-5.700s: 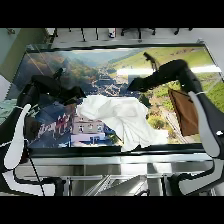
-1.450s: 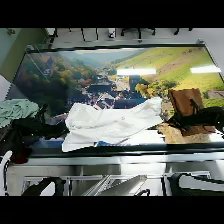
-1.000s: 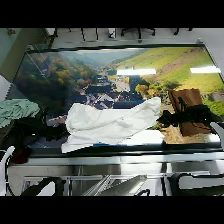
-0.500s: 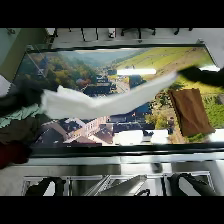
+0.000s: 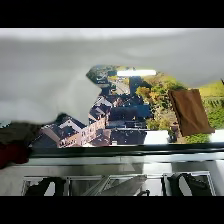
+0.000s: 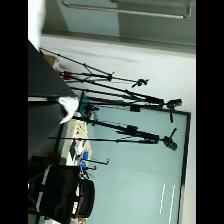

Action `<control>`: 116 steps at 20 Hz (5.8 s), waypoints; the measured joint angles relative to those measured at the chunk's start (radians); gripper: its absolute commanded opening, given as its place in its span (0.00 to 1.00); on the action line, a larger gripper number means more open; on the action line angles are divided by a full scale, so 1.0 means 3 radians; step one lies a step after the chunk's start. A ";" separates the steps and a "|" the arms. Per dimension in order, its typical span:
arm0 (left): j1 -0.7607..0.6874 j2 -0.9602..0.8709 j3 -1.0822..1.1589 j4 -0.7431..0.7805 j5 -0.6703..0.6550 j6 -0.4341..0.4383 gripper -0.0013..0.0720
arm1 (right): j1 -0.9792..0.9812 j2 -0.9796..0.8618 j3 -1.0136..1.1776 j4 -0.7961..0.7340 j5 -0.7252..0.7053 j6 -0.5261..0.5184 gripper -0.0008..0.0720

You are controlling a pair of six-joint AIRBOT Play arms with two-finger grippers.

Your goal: Fold the shirts.

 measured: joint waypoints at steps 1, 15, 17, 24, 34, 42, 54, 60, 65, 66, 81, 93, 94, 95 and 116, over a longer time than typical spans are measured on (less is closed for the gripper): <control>0.0000 -0.0118 0.0043 0.0022 0.0022 -0.0011 0.04 | 0.0000 -0.0072 0.0015 -0.0027 -0.0061 0.0061 0.04; -0.0752 -0.3314 -0.0345 -0.0028 -0.0511 0.0507 0.04 | 0.0580 -0.2244 -0.1755 -0.0112 0.0300 0.0308 0.04; -0.0777 -0.3723 -0.0258 -0.0014 -0.0607 0.0516 0.04 | 0.0637 -0.2619 -0.1843 0.0001 0.0546 0.0306 0.04; -0.0767 -0.4140 -0.0310 0.0006 -0.0690 0.0526 0.90 | 0.0724 -0.3157 -0.1911 0.0238 0.0944 0.0231 0.43; 0.0334 -0.3515 -0.0930 0.0022 0.0844 0.0443 0.90 | -0.0139 -0.2556 -0.2389 -0.0395 -0.0699 0.0346 0.61; 0.0655 -0.3452 -0.2121 -0.0294 0.1073 0.0847 0.90 | -0.0319 -0.2368 -0.3424 -0.0580 -0.1019 0.0350 0.60; 0.0454 -0.3655 -0.2379 -0.0420 0.1013 0.1017 0.03 | -0.0146 -0.2360 -0.3621 -0.0546 -0.1059 0.0254 0.60; 0.0300 -0.3656 -0.2383 -0.0423 0.1010 0.1139 0.04 | 0.0011 -0.2447 -0.3627 -0.0537 -0.1020 0.0256 0.60; 0.0277 -0.3633 -0.2383 -0.0425 0.1083 0.1164 0.04 | 0.0183 -0.2617 -0.3629 -0.0369 -0.0912 0.0189 0.12; 0.0275 -0.3590 -0.2384 -0.0453 0.1094 0.1167 0.04 | 0.0231 -0.2640 -0.3627 -0.0253 -0.0880 0.0128 0.04; 0.0431 -0.0066 -0.1054 -0.1123 -0.0135 0.0940 0.04 | -0.0103 -0.0477 -0.0463 0.0605 -0.0872 0.0045 0.04; 0.0259 -0.0121 -0.1189 -0.0351 0.0360 0.0347 0.04 | -0.0146 -0.0418 -0.0638 0.0249 -0.1072 0.0285 0.04; 0.0131 -0.0263 -0.1367 -0.0329 0.0380 0.0350 0.04 | -0.0097 -0.0470 -0.0914 0.0242 -0.1041 0.0282 0.04; -0.0015 -0.0431 -0.1565 -0.0287 0.0371 0.0373 0.04 | -0.0028 -0.0542 -0.1247 0.0235 -0.0949 0.0243 0.04; -0.0277 -0.4030 -0.0481 0.0356 -0.0037 0.0111 0.04 | 0.0388 -0.3552 -0.1484 0.0465 0.0528 0.0062 0.04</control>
